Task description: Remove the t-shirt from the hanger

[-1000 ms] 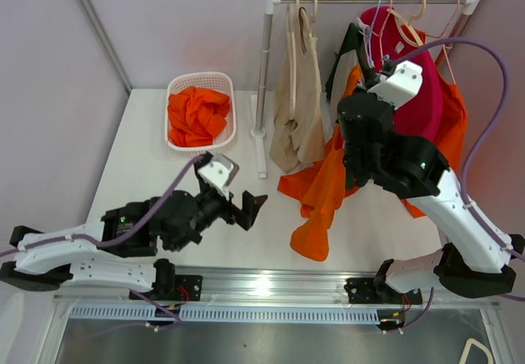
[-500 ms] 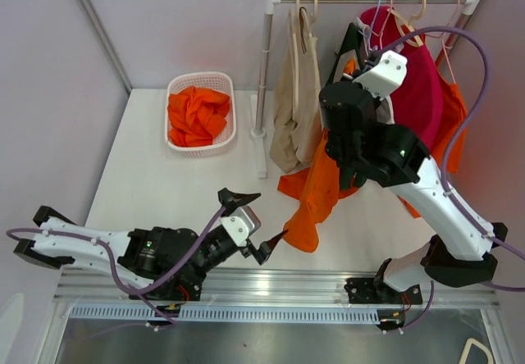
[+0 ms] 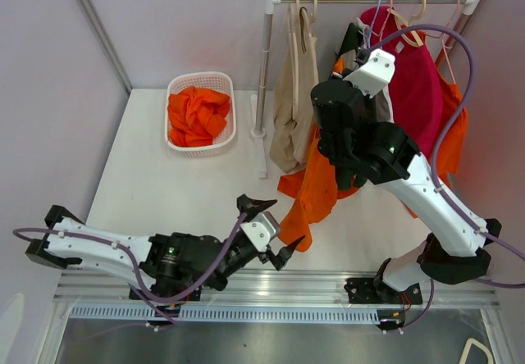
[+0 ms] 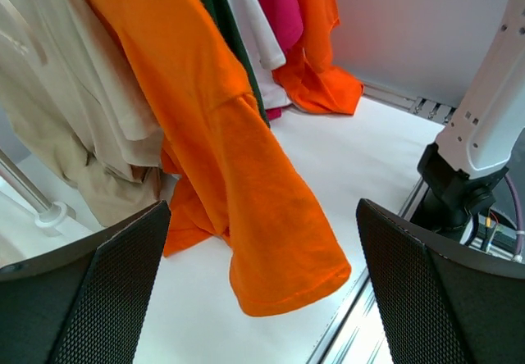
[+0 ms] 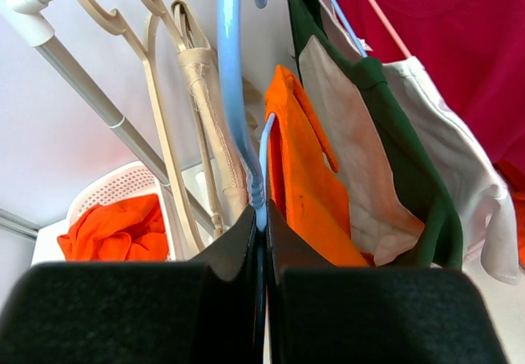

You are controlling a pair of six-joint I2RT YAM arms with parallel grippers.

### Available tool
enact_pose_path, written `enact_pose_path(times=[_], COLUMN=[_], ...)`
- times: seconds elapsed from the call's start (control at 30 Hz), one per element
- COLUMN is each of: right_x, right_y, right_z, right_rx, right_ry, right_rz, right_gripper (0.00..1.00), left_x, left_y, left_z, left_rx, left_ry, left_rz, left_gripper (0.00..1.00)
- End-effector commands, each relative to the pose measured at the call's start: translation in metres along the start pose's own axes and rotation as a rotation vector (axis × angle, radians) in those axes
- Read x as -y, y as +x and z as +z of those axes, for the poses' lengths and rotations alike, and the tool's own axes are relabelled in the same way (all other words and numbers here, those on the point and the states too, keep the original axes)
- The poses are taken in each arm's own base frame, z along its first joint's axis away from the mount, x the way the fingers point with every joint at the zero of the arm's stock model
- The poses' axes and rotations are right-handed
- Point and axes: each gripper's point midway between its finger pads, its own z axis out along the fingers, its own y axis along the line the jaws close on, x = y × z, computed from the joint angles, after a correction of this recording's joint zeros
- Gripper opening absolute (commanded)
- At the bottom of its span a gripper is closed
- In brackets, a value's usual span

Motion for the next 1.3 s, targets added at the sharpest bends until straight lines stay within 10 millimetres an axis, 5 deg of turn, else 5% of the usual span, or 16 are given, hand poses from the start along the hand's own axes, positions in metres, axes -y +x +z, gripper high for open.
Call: enact_pose_path(times=[0.0,0.2,0.33,0.5,0.77,0.9,0.97,1.27], right_x=[-0.007,-0.011,-0.013,-0.014,-0.015,-0.014,-0.013,-0.008], right_y=[-0.024,-0.025,-0.027,-0.025,-0.023,-0.022,-0.023,-0.024], right_z=[-0.004,-0.007,-0.011,-0.012,-0.005,0.000,0.003,0.022], right_rx=[0.043,0.035,0.035,0.032,0.045,0.045,0.049,0.040], right_ry=[-0.012,-0.034,-0.046,-0.048,-0.025,-0.019,-0.012,-0.004], right_rz=[0.128,0.131,0.135,0.135,0.124,0.122,0.124,0.119], right_gripper=[0.00,0.00,0.00,0.00,0.00,0.00,0.00,0.00], left_x=[0.001,-0.013,-0.021,-0.020,0.009,0.018,0.022,0.039], left_y=[0.011,0.031,0.039,0.027,0.002,-0.010,-0.010,-0.002], left_z=[0.010,0.021,0.026,0.034,0.031,0.027,0.025,0.008], left_rx=[-0.019,-0.072,-0.084,-0.058,-0.032,-0.019,-0.019,-0.055], left_ry=[-0.048,-0.101,-0.134,-0.131,0.010,0.028,0.039,0.102], left_rz=[-0.078,-0.097,-0.108,-0.115,-0.136,-0.136,-0.139,-0.141], left_gripper=[1.00,0.98,0.83,0.76,0.60,0.36,0.02,0.01])
